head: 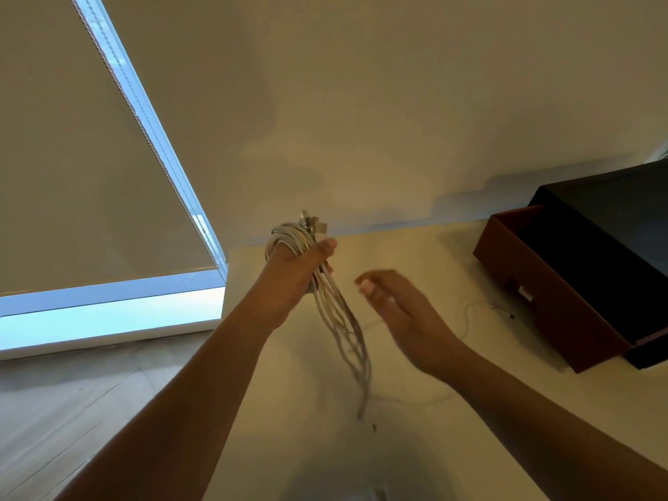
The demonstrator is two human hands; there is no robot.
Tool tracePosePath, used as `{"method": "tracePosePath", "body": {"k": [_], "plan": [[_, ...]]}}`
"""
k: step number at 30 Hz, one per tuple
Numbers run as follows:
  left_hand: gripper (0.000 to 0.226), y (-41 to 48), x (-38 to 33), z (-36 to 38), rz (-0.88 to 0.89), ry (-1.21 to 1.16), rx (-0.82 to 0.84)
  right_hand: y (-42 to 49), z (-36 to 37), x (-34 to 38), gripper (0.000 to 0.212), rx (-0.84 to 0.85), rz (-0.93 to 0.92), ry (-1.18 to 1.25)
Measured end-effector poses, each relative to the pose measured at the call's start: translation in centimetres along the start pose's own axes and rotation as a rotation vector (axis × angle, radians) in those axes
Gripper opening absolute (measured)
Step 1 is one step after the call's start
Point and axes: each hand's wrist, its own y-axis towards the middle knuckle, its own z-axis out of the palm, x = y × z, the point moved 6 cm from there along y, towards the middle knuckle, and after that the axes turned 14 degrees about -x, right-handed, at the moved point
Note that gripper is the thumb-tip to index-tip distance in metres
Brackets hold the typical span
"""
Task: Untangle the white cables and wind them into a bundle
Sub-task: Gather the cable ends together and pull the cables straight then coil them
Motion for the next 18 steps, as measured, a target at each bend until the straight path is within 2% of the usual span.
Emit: {"method": "tracePosePath", "body": {"k": [2,4,6,8,10,13,15,18], "plan": [[0.016,-0.8,0.2,0.6,0.114,0.178,0.035,1.6,-1.5,1.5,0.014,-0.157,-0.066,0.008],[0.014,-1.5,1.2,1.7,0.193,0.324,0.081,2.8,-2.2,4.2,0.013,-0.228,-0.204,-0.074],[0.014,-2.4,1.9,2.9,0.253,0.473,0.140,3.5,-1.8,6.5,0.010,-0.182,-0.324,-0.221],[0.011,-3.1,2.3,3.6,0.281,0.533,0.201,3.6,-0.5,7.1,0.008,-0.067,-0.364,-0.388],[0.013,-3.7,2.2,3.7,0.356,0.590,0.211,3.2,0.4,6.8,0.007,-0.006,-0.366,-0.453],[0.015,-3.8,1.9,3.5,0.423,0.698,0.193,3.2,0.3,6.2,0.007,0.037,-0.307,-0.421],[0.008,-3.8,1.6,3.7,0.406,0.674,0.228,3.4,0.2,5.7,0.010,0.093,-0.220,-0.371],[0.021,-3.7,1.8,4.5,0.378,0.584,0.301,3.4,0.1,5.2,0.008,0.167,-0.139,-0.317]]}}
